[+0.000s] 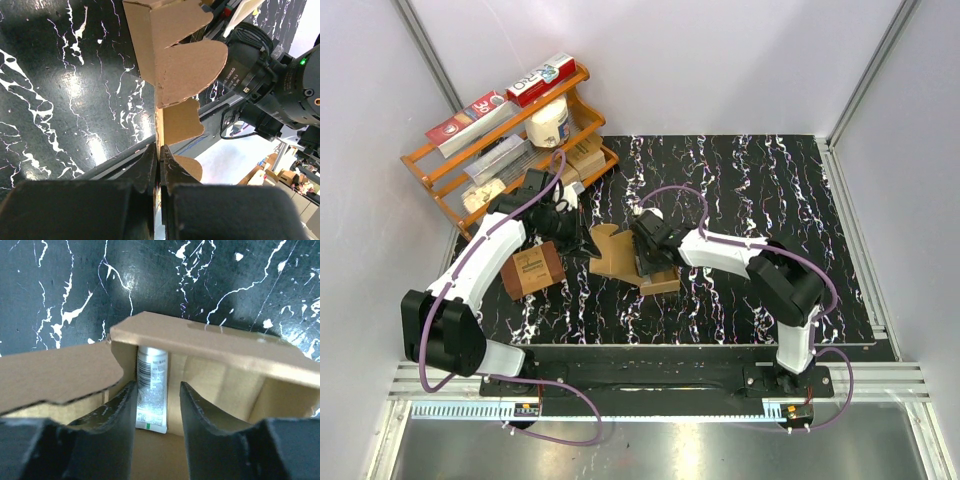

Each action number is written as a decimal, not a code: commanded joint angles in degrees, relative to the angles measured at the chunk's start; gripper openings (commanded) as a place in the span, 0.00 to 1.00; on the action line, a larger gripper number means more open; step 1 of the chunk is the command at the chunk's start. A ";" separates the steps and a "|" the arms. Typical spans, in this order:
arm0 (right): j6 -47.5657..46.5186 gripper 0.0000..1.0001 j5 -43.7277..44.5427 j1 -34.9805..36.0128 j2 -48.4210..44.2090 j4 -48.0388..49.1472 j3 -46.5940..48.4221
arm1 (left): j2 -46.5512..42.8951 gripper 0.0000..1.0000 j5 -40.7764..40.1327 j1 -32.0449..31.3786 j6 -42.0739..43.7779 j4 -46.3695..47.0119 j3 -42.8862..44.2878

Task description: Unpack the express box

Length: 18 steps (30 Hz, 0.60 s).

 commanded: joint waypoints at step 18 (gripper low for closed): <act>-1.72 0.24 6.90 0.12 0.63 4.11 -0.20 | 0.56 0.00 -2.07 0.41 1.97 -2.16 1.97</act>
